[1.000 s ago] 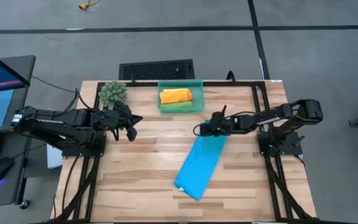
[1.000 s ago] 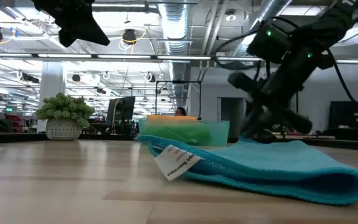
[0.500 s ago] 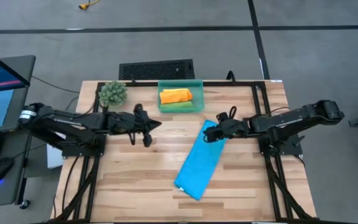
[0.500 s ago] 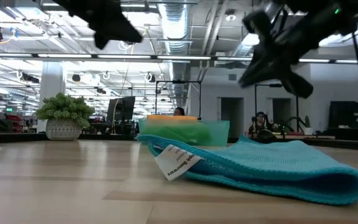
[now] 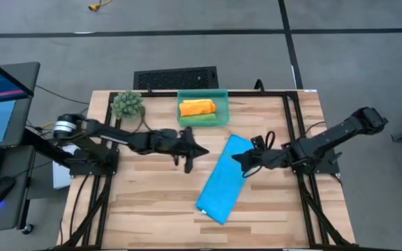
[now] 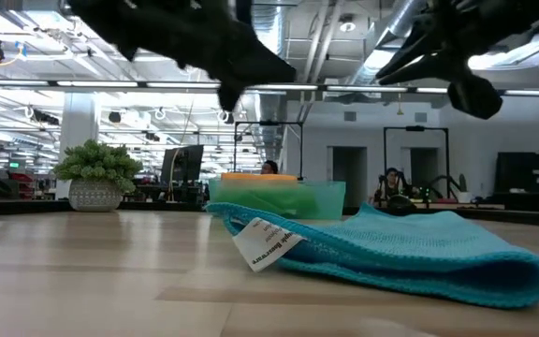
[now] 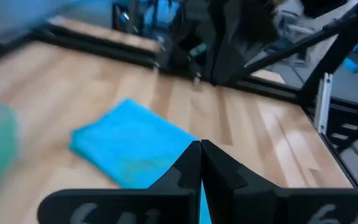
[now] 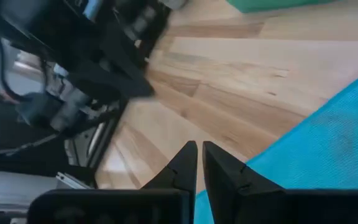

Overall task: Roll microfiber towels into tight, uniform cylinder then place into a basket
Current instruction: Roll the blue towel

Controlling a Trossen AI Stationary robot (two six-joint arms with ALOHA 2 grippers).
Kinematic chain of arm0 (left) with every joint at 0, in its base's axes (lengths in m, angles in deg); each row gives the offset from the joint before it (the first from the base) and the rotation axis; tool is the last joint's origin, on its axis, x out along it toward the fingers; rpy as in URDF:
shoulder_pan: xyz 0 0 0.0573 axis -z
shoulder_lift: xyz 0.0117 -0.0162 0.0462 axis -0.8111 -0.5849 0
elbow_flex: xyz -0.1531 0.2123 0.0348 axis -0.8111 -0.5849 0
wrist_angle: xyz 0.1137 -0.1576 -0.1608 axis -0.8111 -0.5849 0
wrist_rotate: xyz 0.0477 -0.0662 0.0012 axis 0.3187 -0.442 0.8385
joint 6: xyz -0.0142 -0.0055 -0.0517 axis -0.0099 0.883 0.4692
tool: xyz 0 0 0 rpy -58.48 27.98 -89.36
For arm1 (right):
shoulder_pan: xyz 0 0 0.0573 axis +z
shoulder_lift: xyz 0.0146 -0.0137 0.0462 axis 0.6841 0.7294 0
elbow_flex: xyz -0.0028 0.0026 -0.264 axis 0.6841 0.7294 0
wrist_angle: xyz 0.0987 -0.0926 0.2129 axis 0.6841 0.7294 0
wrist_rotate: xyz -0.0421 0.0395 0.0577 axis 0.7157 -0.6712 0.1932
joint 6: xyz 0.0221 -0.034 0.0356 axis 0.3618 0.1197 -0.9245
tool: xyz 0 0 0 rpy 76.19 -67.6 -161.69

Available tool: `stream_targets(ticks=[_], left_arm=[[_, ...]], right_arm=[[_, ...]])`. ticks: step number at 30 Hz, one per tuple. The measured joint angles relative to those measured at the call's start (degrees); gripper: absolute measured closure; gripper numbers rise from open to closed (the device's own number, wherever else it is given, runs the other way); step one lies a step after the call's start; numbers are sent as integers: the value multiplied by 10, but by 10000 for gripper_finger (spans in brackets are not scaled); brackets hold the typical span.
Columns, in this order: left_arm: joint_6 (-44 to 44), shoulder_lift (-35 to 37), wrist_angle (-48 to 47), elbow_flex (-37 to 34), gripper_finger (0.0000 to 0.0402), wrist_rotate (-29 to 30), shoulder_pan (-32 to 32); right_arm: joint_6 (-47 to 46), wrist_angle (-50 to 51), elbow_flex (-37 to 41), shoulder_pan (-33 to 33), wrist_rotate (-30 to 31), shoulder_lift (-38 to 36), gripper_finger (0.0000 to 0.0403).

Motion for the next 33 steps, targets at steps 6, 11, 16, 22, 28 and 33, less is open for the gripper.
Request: stream_targets(ticks=[6,11,16,22,28,33], left_arm=[[-26,-110,-55,103,401,-80,-2],[-55,-184,-140,182,401,-86,-3],[-69,-246,-137,225,401,-120,-2],[-70,-315,-137,252,401,-129,-2],[-2,-362,-136,257,401,-126,-2],[61,-367,-146,254,401,-98,1]], right_arm=[[-29,-1,0,23,19,0,358],[-29,-5,0,42,58,0,365],[-29,-12,0,55,73,0,373],[-30,-13,0,60,72,0,378],[-29,-13,0,60,72,0,378],[-25,-9,0,60,72,0,378]])
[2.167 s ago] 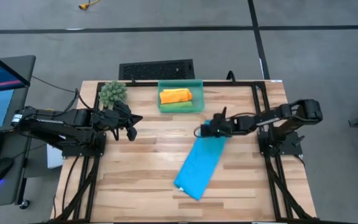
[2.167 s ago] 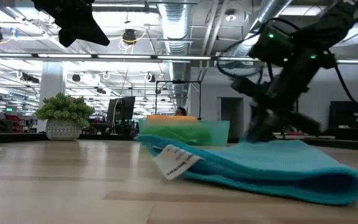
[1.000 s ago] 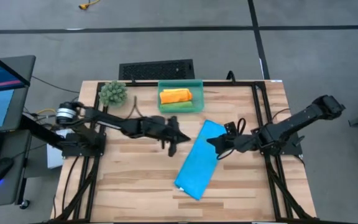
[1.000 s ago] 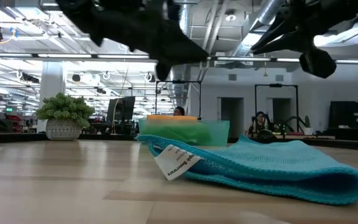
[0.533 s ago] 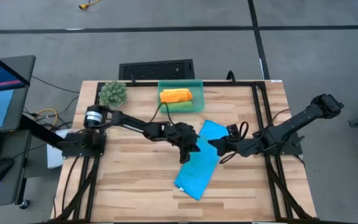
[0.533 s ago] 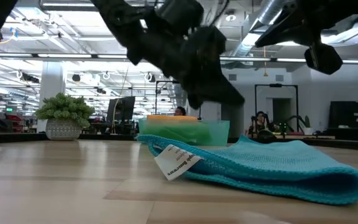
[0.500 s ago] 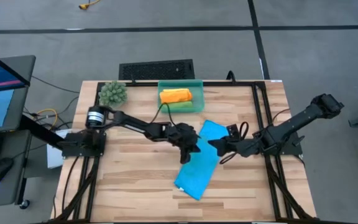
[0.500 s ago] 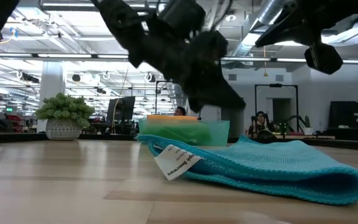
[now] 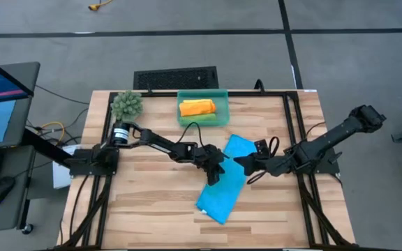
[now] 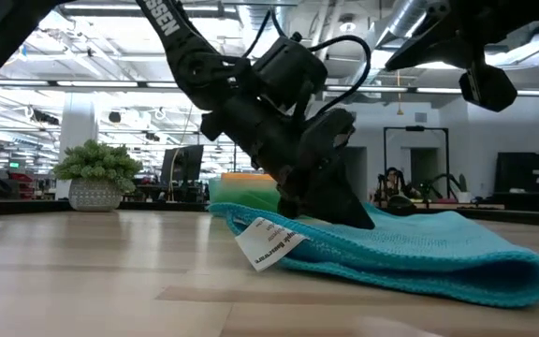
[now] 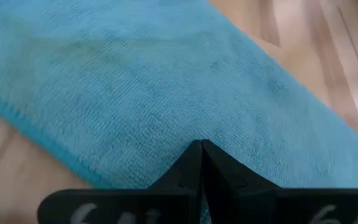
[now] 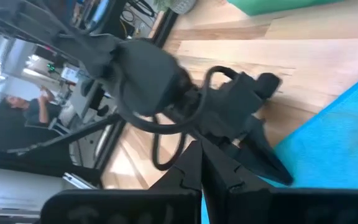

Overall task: Roll microfiber towels into tight, uniform cylinder then place into a basket
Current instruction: Roll the blue towel

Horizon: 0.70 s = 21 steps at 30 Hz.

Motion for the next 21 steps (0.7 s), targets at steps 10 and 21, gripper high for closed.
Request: stream_targets(ticks=[10,21], left_arm=[[180,7,-3,-33,401,122,51],[365,101,-22,-141,401,224,95]], right_arm=[[0,28,0,0,-3,0,378],[0,41,0,0,-17,0,377]])
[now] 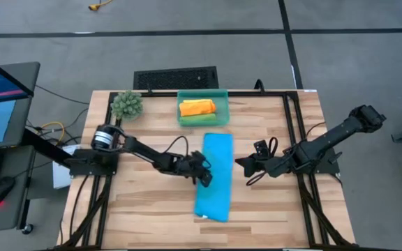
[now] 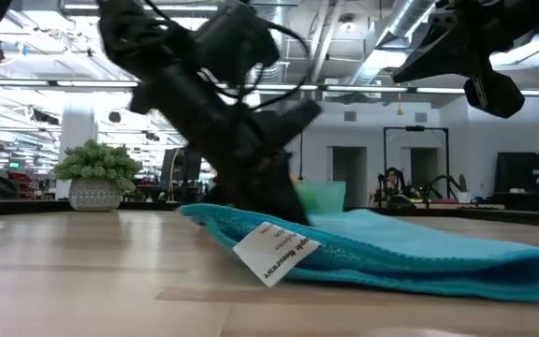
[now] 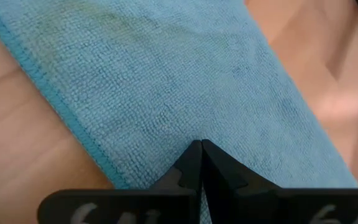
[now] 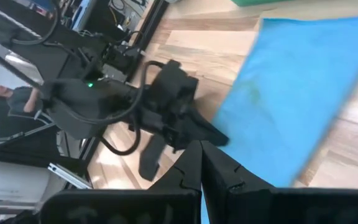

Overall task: Roll microfiber towels into tight, uniform cylinder then place into a basket
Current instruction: Roll the blue towel

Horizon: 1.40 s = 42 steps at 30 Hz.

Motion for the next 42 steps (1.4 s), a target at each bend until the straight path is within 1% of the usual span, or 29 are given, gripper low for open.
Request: stream_targets(ticks=[4,6,8,11,16,20,23,27,32,35,39,42], left_arm=[[69,32,1,-49,401,44,23],[90,42,4,-68,401,65,37],[84,48,3,-78,401,86,53],[82,59,-4,-81,401,93,72],[15,93,-20,-84,401,145,97],[-27,132,-49,-81,401,167,105],[-70,153,-68,-81,401,164,105],[-109,181,-65,-81,401,136,114],[-182,221,-52,-80,401,136,171],[-197,240,-48,-80,401,157,217],[-189,248,-36,-80,401,205,272],[-188,248,-25,-80,401,215,296]], right_arm=[[0,-1,0,0,0,0,378],[0,-3,0,0,-1,0,378],[0,-6,0,0,-1,0,377],[-3,-6,0,1,-1,0,376],[10,-2,0,12,-1,0,378],[10,-3,0,25,-1,0,378],[2,-11,0,35,-1,0,377],[5,-41,0,57,1,0,377],[61,-98,-2,92,7,0,382],[119,-99,-26,114,20,6,384],[240,-91,-82,131,20,27,384],[311,-35,-126,135,18,42,383]])
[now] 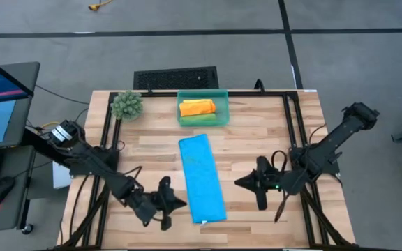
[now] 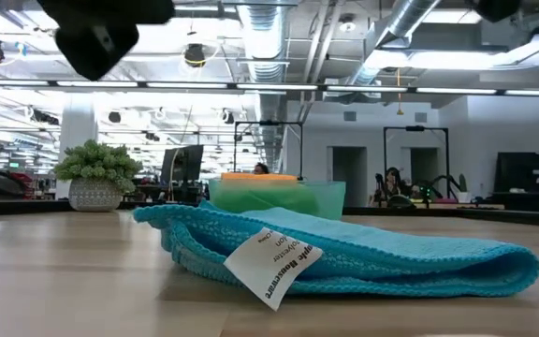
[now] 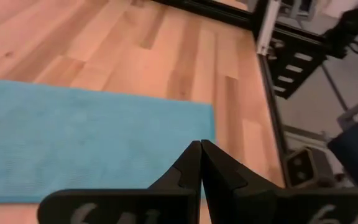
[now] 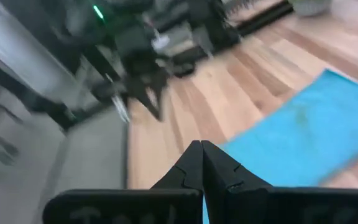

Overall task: Roll microfiber towels into tight, uniform cylinder then place into a basket
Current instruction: Roll the blue towel

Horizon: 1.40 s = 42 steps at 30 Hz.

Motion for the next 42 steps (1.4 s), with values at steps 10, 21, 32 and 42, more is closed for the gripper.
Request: stream_targets(ticks=[10,21,32,42], left_arm=[[32,0,23,1,396,-7,-6],[30,0,33,19,294,-10,-36],[38,0,25,22,257,-52,-55],[84,0,-11,22,273,-52,-53]], right_arm=[[20,277,-108,30,-49,10,383],[31,448,-141,25,-89,10,365],[126,448,-141,-5,-183,14,311],[358,372,-138,7,-198,128,214]])
